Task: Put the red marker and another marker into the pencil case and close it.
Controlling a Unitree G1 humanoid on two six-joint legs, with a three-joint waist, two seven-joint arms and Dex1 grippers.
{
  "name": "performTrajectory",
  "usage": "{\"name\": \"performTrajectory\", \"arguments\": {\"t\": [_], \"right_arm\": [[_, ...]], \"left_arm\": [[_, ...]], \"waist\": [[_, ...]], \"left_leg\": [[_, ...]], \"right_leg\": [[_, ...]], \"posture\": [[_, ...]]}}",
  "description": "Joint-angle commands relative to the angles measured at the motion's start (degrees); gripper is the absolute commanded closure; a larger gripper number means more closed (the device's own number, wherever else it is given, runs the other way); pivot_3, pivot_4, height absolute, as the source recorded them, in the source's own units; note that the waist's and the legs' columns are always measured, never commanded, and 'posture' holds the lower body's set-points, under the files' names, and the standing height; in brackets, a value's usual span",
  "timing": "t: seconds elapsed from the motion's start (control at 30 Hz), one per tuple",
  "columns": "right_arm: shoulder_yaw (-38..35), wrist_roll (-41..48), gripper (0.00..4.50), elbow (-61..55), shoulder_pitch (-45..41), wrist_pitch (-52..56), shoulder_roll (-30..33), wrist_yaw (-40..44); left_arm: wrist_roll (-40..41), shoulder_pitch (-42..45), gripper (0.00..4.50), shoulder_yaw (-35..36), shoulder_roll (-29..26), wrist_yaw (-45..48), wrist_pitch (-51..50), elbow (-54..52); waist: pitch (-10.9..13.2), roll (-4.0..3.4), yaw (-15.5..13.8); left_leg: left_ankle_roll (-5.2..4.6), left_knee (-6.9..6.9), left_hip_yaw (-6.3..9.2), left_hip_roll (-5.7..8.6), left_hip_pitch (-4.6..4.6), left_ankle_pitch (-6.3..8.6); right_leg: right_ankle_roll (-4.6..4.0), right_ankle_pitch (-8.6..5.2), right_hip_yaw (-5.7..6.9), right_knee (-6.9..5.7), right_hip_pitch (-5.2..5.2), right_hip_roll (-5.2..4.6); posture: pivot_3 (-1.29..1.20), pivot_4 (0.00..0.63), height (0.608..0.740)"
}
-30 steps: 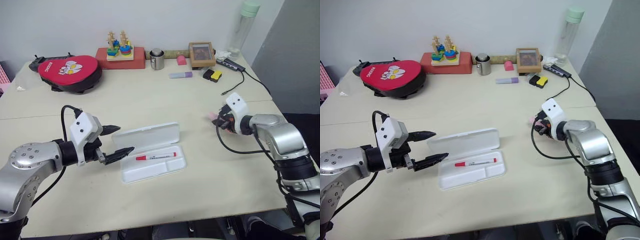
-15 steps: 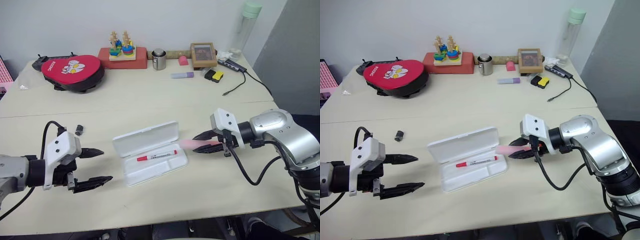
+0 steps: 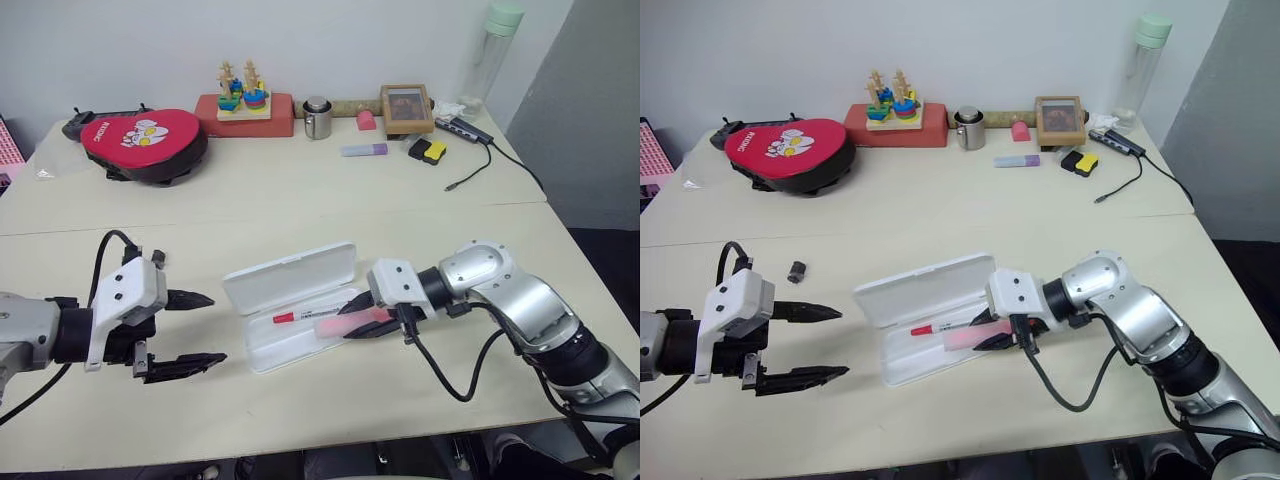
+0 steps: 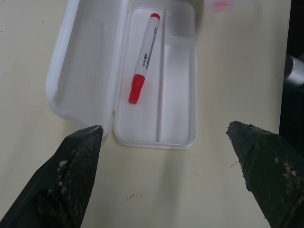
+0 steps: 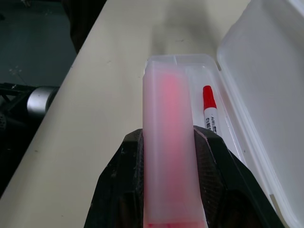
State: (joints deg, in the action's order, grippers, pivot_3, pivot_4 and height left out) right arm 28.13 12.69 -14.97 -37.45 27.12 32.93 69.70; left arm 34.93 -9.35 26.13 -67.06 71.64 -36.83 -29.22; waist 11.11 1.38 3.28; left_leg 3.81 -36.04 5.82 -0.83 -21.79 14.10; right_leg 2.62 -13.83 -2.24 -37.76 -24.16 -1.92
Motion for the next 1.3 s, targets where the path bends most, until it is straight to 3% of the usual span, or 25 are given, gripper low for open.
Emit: {"name": "performTrajectory", "arguments": {"t": [0.03,0.6,0.93,1.3], "right_arm": [[3.0,-3.0,3.40,1.8,-2.2,-0.6,-5.6,-3.7],[6.5,-5.3,3.40,-2.3,-2.7,5.9,-12.8,-9.4],[10.6,-9.8,3.40,5.3,0.1,-4.1,-13.5,-9.4],[11.5,-14.8,3.40,13.3,0.6,-13.4,-16.1,-10.2]], "left_arm": [[-0.6,3.8,0.00,-3.4,-2.5,2.4,1.8,2.2],[-4.1,19.1,0.00,-16.5,-6.2,10.4,6.0,12.4],[-6.3,26.6,0.00,-22.5,-5.2,12.8,7.2,15.5],[-5.5,25.6,0.00,-21.4,-5.4,12.8,6.4,14.0]], "waist": [[0.0,-0.02,0.1],[0.0,-0.01,0.0],[0.0,0.00,0.0],[0.0,0.01,0.2]], "left_leg": [[0.00,0.00,0.01,-0.01,0.01,0.00],[0.00,-0.01,0.06,-0.13,-0.02,0.00],[0.00,-0.01,0.04,-0.25,-0.03,0.00],[0.00,-0.01,-0.01,-0.82,0.12,0.00]], "right_leg": [[-0.04,0.02,0.00,-0.03,-0.01,0.03],[-0.05,0.01,0.01,-0.13,-0.06,0.21],[-0.05,0.01,0.01,-0.14,-0.08,0.33],[-0.38,0.05,0.02,-0.28,-0.11,0.90]], "posture": [[0.00,0.150,0.740],[0.00,0.150,0.740],[0.00,0.150,0.740],[0.00,0.150,0.740]]}}
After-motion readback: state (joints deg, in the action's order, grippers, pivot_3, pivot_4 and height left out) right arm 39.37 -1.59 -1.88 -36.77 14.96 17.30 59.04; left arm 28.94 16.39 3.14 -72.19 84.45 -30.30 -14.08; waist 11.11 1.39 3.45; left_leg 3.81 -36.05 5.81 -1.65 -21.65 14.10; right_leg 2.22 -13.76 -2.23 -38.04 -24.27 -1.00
